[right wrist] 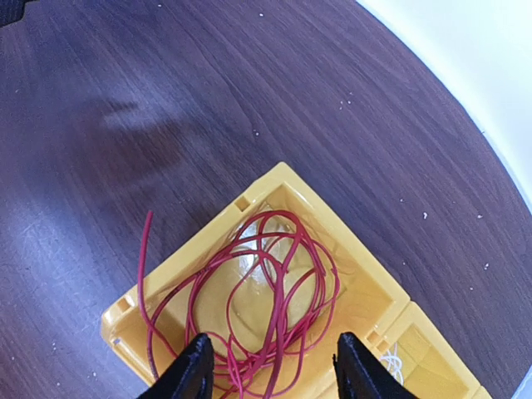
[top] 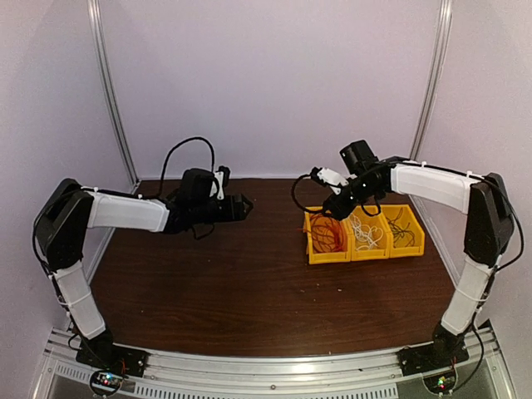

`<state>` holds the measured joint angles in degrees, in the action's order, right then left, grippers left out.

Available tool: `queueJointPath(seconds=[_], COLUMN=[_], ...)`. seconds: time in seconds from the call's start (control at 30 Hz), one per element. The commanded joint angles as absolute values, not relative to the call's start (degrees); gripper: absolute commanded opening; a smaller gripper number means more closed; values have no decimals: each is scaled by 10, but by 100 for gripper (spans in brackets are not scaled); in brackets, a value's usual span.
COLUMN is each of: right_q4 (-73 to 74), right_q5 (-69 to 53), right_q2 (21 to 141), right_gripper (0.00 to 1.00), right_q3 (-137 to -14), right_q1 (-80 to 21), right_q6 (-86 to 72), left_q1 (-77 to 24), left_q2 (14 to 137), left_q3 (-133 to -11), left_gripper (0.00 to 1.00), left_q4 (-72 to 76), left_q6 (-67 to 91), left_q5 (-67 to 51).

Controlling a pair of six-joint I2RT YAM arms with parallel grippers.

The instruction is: Untangle the cables

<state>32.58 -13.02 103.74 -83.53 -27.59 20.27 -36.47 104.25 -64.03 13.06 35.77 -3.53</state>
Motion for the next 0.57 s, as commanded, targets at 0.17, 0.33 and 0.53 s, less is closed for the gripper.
queueJointPath(seconds=[0.17,0.33,0.53], right_q4=[295,159,99], right_q5=[-195,-55,-27], right_q2=[874,760,721], right_gripper=[71,100,100], right_q3=[-814,-737,-657], right_q1=[-198,-130,-99], right_q6=[206,123,90], left_q1=[-356,-355,-355], left_q2=[968,914,878], left_q3=[-664,-725,-733], left_gripper=[79,89,94], left_q4=[29,-104,-142], left_q6=[282,221,177], left_q5=[58,158,190])
